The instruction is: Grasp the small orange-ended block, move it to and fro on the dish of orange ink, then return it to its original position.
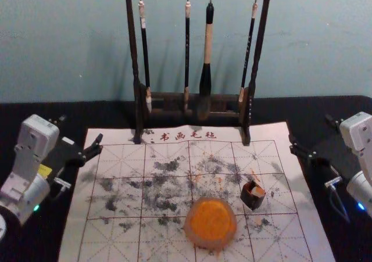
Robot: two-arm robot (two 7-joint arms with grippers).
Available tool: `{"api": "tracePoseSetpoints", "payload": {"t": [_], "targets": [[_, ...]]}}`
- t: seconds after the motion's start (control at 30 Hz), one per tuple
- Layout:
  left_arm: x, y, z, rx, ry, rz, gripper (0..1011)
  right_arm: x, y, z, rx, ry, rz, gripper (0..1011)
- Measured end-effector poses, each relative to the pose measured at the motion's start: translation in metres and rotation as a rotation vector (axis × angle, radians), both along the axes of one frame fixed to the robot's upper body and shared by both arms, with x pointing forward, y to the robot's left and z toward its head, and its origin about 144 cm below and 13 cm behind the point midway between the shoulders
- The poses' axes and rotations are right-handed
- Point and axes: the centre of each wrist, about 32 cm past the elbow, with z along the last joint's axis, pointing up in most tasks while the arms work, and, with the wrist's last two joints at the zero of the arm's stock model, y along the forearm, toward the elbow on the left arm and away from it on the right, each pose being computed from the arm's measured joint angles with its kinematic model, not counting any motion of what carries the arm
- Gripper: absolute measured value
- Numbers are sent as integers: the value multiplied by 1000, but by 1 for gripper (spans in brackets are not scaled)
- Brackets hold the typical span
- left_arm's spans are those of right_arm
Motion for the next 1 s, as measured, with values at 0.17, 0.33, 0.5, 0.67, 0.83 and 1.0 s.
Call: {"api": "tracePoseSetpoints", "payload": {"t": [0.17, 0.33, 0.5, 0.67, 0.83, 1.0], "targets": [[0, 0, 0, 0, 0, 0, 1001, 0, 0, 0, 0, 0, 0, 1003], [0, 0, 0, 0, 0, 0, 1001, 0, 0, 0, 0, -1, 0, 1003], [0, 0, 0, 0, 0, 0, 1001, 0, 0, 0, 0, -1, 0, 1003], [0, 0, 0, 0, 0, 0, 1001, 0, -1, 1, 0, -1, 0, 1003], [0, 0, 0, 0, 0, 0, 1001, 0, -1, 1, 0, -1, 0, 1003], [0, 0, 0, 0, 0, 0, 1001, 0, -1, 1, 0, -1, 0, 1003]]}}
